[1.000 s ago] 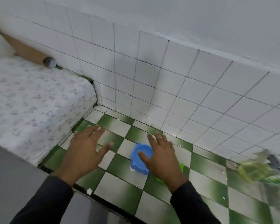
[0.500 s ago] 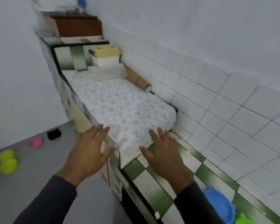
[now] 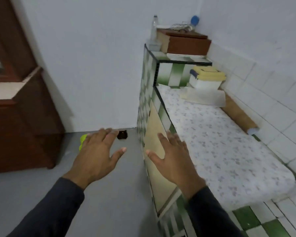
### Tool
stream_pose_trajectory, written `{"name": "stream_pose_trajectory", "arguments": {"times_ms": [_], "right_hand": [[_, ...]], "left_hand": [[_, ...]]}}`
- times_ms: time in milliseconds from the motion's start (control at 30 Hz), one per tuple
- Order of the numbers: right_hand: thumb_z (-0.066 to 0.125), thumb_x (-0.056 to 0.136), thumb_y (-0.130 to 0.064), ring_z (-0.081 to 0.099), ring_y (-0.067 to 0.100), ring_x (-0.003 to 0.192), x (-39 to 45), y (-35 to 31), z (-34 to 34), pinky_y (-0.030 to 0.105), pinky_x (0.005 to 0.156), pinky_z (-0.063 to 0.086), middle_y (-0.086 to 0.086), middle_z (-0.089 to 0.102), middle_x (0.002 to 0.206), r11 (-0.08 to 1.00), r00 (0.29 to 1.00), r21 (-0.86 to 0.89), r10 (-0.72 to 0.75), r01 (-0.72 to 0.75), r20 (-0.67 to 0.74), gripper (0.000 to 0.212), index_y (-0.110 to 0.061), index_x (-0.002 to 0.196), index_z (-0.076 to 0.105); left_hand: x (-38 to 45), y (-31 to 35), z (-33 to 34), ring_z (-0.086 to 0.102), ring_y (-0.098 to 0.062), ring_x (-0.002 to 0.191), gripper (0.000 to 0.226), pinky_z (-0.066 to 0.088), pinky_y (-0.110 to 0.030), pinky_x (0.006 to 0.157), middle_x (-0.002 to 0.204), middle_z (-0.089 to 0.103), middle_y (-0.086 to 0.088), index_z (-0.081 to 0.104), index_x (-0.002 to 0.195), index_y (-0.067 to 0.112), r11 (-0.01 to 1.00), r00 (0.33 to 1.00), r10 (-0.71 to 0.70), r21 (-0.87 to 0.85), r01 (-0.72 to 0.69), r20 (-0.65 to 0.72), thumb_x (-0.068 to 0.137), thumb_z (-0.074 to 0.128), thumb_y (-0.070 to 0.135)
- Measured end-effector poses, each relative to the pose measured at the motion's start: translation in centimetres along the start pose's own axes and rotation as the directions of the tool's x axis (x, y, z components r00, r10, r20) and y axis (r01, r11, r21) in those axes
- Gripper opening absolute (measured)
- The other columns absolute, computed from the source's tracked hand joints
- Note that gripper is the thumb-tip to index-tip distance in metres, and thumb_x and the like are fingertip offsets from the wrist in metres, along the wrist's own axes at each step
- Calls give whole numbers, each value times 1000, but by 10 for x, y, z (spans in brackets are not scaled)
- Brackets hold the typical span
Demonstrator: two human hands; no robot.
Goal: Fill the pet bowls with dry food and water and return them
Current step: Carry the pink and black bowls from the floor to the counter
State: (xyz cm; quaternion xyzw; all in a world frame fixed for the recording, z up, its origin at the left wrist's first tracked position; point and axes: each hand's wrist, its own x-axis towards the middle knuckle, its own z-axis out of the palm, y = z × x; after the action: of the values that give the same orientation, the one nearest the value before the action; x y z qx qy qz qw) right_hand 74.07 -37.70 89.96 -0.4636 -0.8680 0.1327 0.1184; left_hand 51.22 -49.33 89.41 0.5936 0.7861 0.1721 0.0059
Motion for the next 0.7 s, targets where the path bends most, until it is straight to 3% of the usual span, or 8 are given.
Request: {"name": "stream_pose_trajectory", "arguments": {"times_ms": [267, 467, 700], "right_hand": [[33, 97, -70, 0, 24, 156, 113, -61, 48, 47, 125, 2, 2, 3, 170, 980, 976, -36, -192, 196, 101, 78, -32, 162, 10], [28, 106, -52, 8, 27, 156, 208, -90, 87, 49, 126, 7, 4, 9, 170, 953, 949, -36, -295, 301, 114, 62, -27, 161, 15], [24, 106, -47, 8, 29, 156, 308, -111, 137, 52, 126, 8, 9, 13, 169, 944, 933, -72, -302, 321, 195, 61, -22, 161, 15]], "left_hand": [[40, -100, 1, 32, -29, 153, 82, 25, -60, 123, 162, 42, -5, 40, 157, 24, 972, 985, -175, 161, 173, 1, 95, 15, 71], [99, -157, 6, 39, -32, 149, 65, 32, -62, 119, 154, 51, -8, 49, 149, 23, 950, 966, -259, 177, 258, -16, 101, 24, 59], [170, -221, 23, 31, -32, 153, 77, 26, -58, 122, 161, 43, -10, 40, 157, 20, 912, 935, -354, 229, 342, 13, 99, 13, 62]]}}
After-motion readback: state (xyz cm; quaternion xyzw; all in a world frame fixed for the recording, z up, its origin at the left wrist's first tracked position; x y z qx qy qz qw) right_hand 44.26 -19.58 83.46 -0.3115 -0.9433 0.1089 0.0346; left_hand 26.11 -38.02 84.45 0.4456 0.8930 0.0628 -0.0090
